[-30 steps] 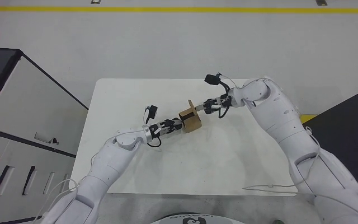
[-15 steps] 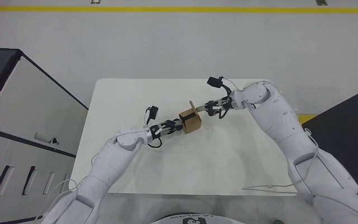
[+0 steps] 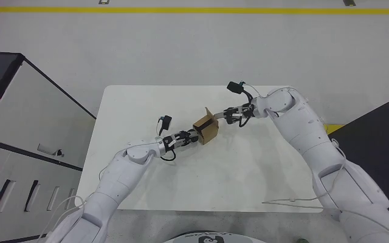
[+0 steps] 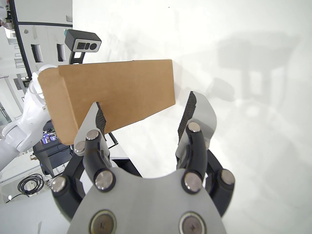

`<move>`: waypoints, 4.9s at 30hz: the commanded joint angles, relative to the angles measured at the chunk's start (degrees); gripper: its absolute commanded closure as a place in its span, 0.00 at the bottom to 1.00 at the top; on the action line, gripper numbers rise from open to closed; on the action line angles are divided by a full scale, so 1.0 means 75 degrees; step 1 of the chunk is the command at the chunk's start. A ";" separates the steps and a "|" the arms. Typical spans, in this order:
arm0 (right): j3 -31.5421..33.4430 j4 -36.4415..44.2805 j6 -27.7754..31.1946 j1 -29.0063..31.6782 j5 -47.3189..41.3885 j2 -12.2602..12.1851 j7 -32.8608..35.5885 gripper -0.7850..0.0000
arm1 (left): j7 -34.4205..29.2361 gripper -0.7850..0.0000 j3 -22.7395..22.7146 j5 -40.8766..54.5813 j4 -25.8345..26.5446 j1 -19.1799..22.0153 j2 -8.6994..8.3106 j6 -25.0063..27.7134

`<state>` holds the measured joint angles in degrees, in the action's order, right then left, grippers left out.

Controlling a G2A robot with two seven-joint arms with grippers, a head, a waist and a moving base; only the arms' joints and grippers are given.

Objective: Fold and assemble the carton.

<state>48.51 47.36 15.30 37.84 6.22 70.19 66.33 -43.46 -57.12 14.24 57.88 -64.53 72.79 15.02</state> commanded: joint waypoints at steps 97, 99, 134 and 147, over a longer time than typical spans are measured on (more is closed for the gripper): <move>-0.1279 0.0552 0.0925 -0.1143 0.1290 0.0447 0.0472 0.73 | -0.0047 1.00 0.0010 -0.0072 -0.0144 0.0082 0.0106 -0.0040; -0.1303 0.0600 0.0895 -0.1141 0.1356 0.0454 0.0461 0.73 | -0.0042 1.00 0.0009 -0.0081 -0.0140 0.0081 0.0107 -0.0045; -0.1776 0.1233 0.0368 -0.1150 0.2303 0.0646 0.0520 0.82 | -0.0078 1.00 0.0019 -0.0063 -0.0206 0.0114 0.0145 -0.0029; -0.2014 0.1343 0.0262 -0.1230 0.2777 0.0775 0.0516 0.84 | -0.0065 1.00 0.0023 -0.0058 -0.0261 0.0150 0.0164 0.0000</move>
<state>33.53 57.34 17.36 28.66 26.65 75.94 70.19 -43.94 -56.95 13.80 55.96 -63.43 74.01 15.02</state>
